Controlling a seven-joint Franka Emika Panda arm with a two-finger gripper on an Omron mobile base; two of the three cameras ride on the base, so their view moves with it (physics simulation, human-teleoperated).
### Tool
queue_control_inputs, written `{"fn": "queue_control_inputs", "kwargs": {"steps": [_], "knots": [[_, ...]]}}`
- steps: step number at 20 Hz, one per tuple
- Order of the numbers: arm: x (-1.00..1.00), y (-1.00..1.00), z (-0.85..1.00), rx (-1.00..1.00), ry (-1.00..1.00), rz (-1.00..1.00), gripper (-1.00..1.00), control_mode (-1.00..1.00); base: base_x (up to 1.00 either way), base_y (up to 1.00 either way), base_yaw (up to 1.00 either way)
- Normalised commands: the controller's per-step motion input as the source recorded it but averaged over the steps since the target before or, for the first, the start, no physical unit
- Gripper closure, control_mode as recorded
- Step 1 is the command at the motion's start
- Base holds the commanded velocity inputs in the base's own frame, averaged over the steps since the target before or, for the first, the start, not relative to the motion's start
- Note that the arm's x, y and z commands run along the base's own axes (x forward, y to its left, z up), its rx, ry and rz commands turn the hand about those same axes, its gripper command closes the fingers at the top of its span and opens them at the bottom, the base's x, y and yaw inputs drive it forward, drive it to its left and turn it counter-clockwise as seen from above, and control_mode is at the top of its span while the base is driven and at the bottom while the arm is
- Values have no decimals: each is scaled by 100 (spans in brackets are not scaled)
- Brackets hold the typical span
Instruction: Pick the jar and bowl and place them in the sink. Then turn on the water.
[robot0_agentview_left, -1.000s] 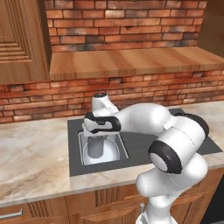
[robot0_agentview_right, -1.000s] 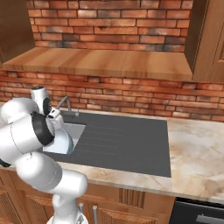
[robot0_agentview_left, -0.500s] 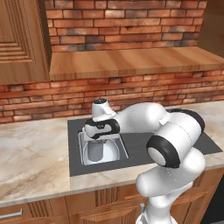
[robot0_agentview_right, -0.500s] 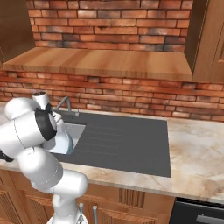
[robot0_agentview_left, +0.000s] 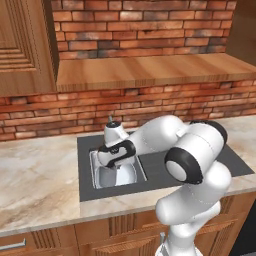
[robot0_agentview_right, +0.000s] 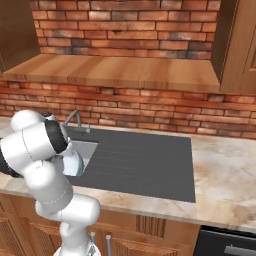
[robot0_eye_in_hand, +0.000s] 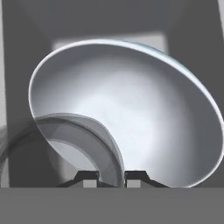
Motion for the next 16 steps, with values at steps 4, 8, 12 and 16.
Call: {"fn": "queue_control_inputs", "kwargs": {"steps": [4,8,12,16], "knots": [[6,7,-24,0,-1,0,100,-100,0,0,0],[1,6,-22,0,0,0,100,-100,0,0,0],[3,5,-18,0,0,0,100,-100,0,0,0],[3,5,-17,0,0,0,100,-100,0,0,0]]}}
